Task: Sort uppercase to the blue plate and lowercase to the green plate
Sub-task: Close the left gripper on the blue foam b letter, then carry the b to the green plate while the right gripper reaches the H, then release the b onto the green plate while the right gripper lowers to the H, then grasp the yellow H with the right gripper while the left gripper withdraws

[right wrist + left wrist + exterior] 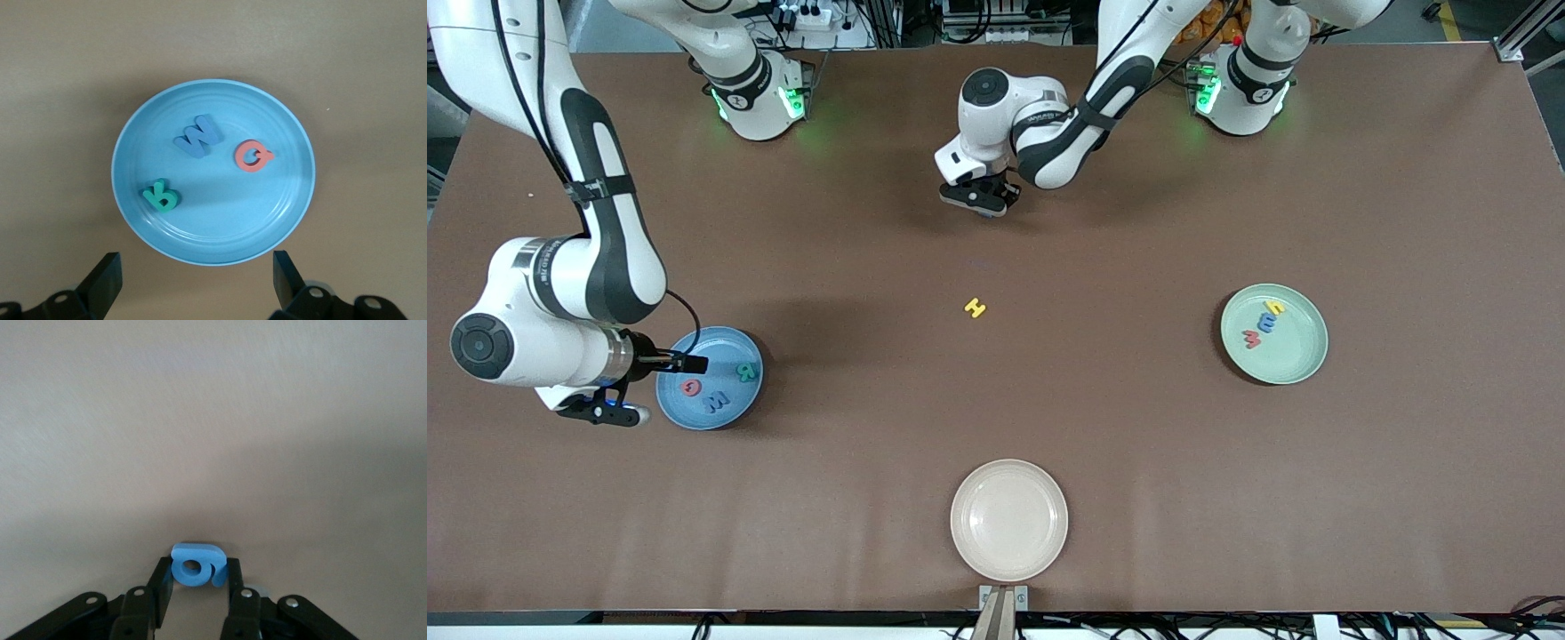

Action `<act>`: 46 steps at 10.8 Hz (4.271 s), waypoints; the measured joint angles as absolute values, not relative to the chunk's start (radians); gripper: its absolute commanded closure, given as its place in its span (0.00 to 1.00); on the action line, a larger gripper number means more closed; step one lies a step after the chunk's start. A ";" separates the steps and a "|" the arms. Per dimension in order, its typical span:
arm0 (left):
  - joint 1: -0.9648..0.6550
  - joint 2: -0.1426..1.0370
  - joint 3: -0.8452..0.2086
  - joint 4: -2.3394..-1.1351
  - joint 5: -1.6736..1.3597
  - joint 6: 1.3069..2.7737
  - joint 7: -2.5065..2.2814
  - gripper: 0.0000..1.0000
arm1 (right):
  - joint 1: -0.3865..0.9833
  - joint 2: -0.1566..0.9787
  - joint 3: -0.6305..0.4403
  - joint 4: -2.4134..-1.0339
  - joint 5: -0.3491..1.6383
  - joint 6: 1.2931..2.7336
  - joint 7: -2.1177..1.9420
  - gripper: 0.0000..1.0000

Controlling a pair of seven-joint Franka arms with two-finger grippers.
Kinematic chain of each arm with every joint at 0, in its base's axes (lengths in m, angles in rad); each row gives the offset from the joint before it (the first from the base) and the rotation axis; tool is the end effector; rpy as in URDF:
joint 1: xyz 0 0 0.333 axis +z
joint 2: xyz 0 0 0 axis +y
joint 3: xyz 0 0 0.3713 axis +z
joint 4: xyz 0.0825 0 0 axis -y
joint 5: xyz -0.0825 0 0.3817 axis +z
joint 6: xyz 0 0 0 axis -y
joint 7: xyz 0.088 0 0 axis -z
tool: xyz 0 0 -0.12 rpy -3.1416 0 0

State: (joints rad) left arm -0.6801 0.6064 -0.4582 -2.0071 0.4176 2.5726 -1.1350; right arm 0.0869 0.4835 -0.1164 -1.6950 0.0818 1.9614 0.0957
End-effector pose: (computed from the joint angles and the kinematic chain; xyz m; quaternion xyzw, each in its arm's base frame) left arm 0.2759 -0.5699 0.2154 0.9900 -0.1377 0.0007 0.0294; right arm 0.6664 -0.0042 0.3388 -0.9912 0.0780 0.1066 0.0049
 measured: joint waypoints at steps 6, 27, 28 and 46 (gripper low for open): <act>-0.345 0.369 -0.483 -1.955 0.423 2.335 -0.932 1.00 | 0.240 0.481 -0.099 -1.670 0.097 1.970 0.401 0.00; -0.011 0.397 -0.155 -1.813 0.223 1.979 -0.109 0.00 | 0.870 0.705 -0.092 -1.704 0.170 2.412 1.502 0.00; -0.013 0.372 -0.154 -1.778 0.223 1.930 -0.106 0.00 | 0.871 0.714 -0.093 -1.705 0.170 2.428 1.504 0.00; -0.143 0.035 0.004 -1.531 -0.034 1.654 -0.100 0.00 | 0.751 0.639 -0.233 -1.640 0.169 2.269 1.177 1.00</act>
State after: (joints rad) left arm -0.1430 0.0345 0.0036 -1.5312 -0.0335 1.6541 -0.1000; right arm 0.7515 0.6395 -0.2326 -1.6400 0.1693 2.2687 1.1766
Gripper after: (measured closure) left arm 0.000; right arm 0.665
